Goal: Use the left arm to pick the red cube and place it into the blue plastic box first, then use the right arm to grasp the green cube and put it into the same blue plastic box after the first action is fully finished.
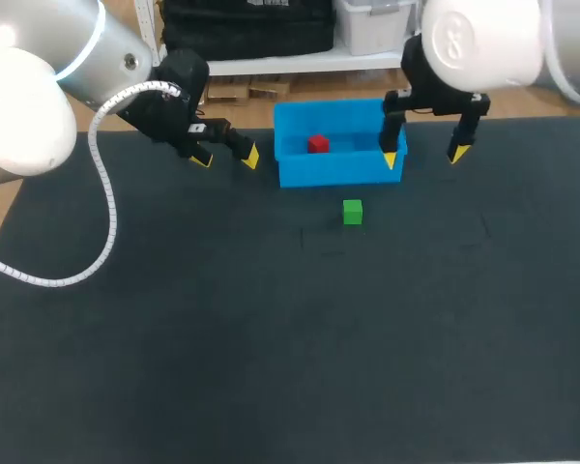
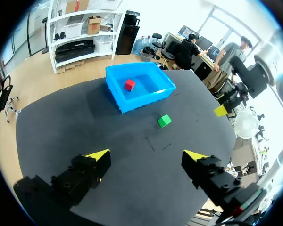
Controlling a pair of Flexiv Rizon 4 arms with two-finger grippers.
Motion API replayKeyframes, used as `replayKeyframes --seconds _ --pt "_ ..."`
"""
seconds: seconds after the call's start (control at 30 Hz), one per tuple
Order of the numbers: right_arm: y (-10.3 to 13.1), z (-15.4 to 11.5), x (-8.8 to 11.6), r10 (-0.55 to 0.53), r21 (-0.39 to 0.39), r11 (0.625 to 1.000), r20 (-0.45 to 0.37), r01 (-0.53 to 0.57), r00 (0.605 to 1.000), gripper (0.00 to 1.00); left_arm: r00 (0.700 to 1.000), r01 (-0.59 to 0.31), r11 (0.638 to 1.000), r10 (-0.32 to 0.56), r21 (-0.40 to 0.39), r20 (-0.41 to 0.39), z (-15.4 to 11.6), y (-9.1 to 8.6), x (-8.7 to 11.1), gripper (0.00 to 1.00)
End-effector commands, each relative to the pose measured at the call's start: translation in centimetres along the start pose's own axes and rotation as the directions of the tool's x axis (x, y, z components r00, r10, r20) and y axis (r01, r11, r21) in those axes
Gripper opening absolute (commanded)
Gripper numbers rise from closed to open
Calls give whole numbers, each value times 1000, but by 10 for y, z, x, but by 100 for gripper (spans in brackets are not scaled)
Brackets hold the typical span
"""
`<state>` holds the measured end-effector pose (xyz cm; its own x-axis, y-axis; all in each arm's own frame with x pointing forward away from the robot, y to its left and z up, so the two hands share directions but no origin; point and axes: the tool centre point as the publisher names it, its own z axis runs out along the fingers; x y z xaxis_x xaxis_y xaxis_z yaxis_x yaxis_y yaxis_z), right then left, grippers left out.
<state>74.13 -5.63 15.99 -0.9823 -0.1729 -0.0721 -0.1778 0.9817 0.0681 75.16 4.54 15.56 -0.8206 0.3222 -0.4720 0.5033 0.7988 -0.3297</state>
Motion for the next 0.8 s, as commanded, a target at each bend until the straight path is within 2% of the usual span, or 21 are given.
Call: replayKeyframes --seconds 0.03,0.8 --pt "6 3 -9 -1 5 1000 -29 1 1000 100 1000 -2 1000 2 4 3 -1 1 1 100" --pt "27 26 -23 2 3 1000 -43 -2 999 100 1000 -2 1000 2 4 3 -1 1 1 100"
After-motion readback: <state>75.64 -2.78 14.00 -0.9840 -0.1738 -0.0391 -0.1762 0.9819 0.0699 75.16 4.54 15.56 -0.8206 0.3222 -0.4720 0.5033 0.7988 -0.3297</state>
